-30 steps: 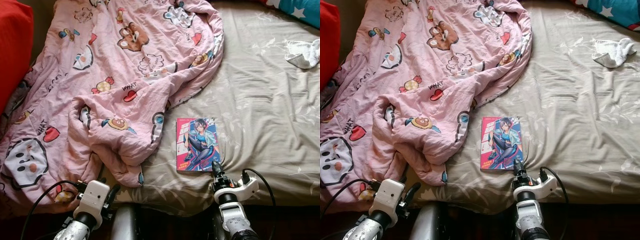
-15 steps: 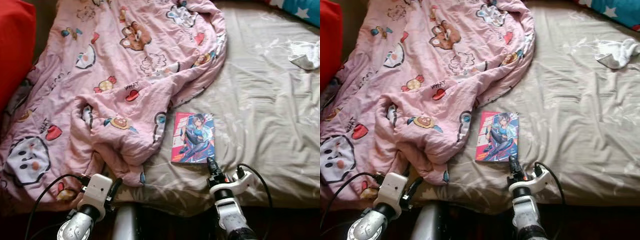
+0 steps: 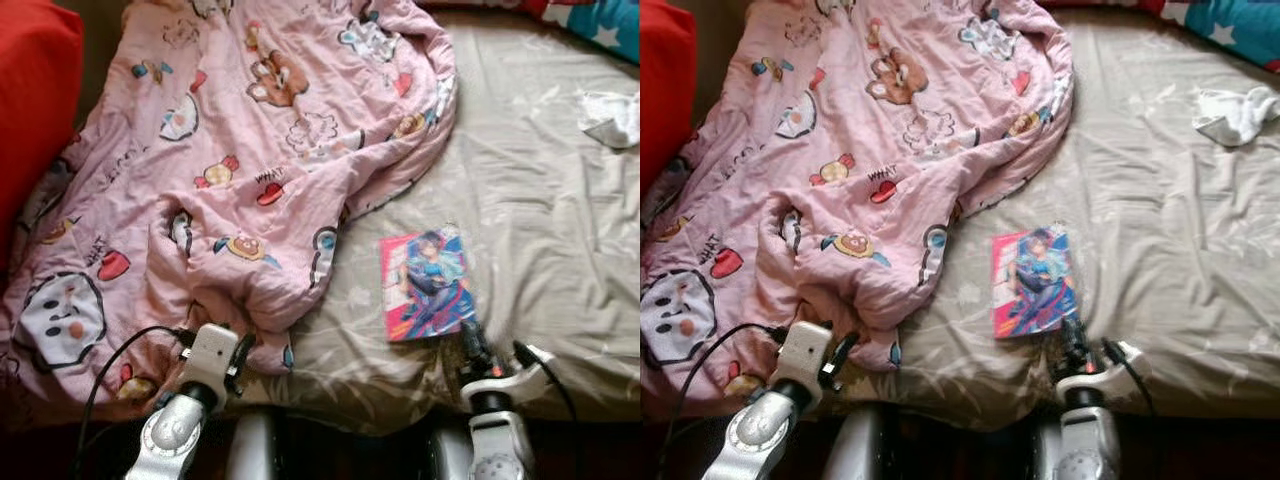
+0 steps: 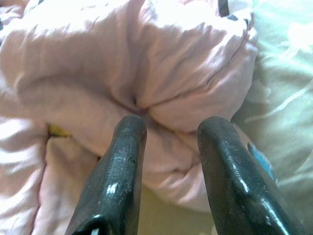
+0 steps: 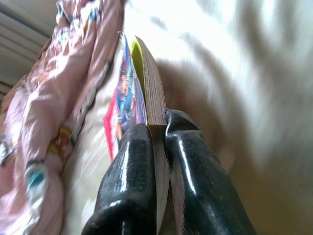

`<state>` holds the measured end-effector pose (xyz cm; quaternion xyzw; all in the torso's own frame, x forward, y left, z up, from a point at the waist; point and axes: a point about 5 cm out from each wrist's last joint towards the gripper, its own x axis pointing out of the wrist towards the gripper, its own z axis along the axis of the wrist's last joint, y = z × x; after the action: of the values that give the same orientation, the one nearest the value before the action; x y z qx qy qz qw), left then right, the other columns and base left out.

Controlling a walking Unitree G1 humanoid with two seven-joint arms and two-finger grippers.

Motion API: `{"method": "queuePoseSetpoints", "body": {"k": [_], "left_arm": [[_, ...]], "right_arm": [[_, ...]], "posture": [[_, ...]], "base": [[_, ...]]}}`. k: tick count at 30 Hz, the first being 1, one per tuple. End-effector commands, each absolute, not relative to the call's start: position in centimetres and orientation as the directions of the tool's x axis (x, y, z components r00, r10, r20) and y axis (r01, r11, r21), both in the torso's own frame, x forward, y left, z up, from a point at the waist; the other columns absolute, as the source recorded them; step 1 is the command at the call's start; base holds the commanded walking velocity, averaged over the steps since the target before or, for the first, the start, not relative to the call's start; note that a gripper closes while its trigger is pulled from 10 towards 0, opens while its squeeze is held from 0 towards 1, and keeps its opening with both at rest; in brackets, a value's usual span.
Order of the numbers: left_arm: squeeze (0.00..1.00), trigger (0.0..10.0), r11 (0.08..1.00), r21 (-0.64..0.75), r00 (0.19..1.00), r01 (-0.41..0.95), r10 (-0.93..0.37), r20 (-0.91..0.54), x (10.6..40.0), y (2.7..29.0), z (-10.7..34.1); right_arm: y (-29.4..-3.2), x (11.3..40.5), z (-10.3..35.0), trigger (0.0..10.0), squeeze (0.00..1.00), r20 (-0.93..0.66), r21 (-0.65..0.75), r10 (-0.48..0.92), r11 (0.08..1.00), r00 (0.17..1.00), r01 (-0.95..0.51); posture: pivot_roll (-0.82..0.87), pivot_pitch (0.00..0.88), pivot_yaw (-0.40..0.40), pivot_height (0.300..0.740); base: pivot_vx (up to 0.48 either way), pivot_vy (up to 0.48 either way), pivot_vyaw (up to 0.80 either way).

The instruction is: Clean up the room

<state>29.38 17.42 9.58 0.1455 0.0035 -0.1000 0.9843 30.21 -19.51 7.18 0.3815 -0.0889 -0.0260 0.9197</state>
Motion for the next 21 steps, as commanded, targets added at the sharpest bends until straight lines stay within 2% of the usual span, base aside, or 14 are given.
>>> {"method": "queuePoseSetpoints", "body": {"k": [1, 2, 5, 6, 7, 9, 18, 21], "left_arm": [[0.00, 10.0, 0.932, 0.302, 0.980, 0.199, -0.181, -0.085, 29.0, 17.7, 8.1], [0.00, 10.0, 0.934, 0.297, 0.980, 0.196, -0.181, -0.079, 29.4, 17.5, 8.1], [0.00, 10.0, 0.939, 0.285, 0.981, 0.191, -0.178, -0.072, 29.7, 17.3, 8.0], [0.00, 10.0, 0.942, 0.279, 0.982, 0.187, -0.174, -0.070, 29.8, 17.2, 7.9], [0.00, 10.0, 0.951, 0.255, 0.985, 0.173, -0.160, -0.068, 29.7, 17.2, 7.6], [0.00, 10.0, 0.959, 0.233, 0.987, 0.159, -0.146, -0.070, 29.7, 17.1, 7.4], [0.00, 10.0, 0.986, 0.154, 0.997, 0.068, -0.061, -0.053, 29.5, 17.9, 6.7], [0.00, 10.0, 0.988, 0.140, 0.997, 0.060, -0.054, -0.047, 29.7, 17.7, 6.8]], "right_arm": [[-19.6, 29.7, 7.6, 0.0, 0.00, 0.152, 0.657, -0.122, 0.754, 0.981, -0.008], [-19.6, 30.0, 9.2, 0.0, 0.00, 0.195, 0.587, -0.099, 0.809, 0.976, -0.035], [-19.2, 30.5, 10.4, 0.0, 0.00, 0.214, 0.522, -0.070, 0.851, 0.974, -0.053], [-19.0, 30.6, 10.6, 2.2, 0.00, 0.207, 0.505, -0.056, 0.861, 0.977, -0.058], [-18.1, 30.9, 10.6, 10.0, 0.00, 0.179, 0.439, 0.004, 0.895, 0.984, -0.084], [-17.6, 31.0, 10.4, 10.0, 0.00, 0.161, 0.380, 0.052, 0.918, 0.986, -0.110], [-16.4, 30.9, 10.4, 10.0, 0.00, 0.109, 0.255, 0.111, 0.957, 0.988, -0.136], [-16.3, 31.0, 9.9, 10.0, 0.00, 0.084, 0.261, 0.111, 0.957, 0.990, -0.129]], "posture": [[0.02, 0.264, 0.068, 0.613], [0.00, 0.247, 0.056, 0.613], [-0.01, 0.238, 0.048, 0.613], [-0.02, 0.232, 0.037, 0.613], [-0.02, 0.224, 0.027, 0.613], [-0.03, 0.218, 0.012, 0.613], [-0.03, 0.193, -0.031, 0.613], [-0.02, 0.188, -0.042, 0.613]], "base": [[0.000, 0.000, 0.00], [0.000, 0.000, 0.00], [0.000, 0.000, 0.00], [0.000, 0.000, 0.00], [0.000, 0.000, 0.00], [0.000, 0.000, 0.00], [0.000, 0.000, 0.00], [0.000, 0.000, 0.00]]}}
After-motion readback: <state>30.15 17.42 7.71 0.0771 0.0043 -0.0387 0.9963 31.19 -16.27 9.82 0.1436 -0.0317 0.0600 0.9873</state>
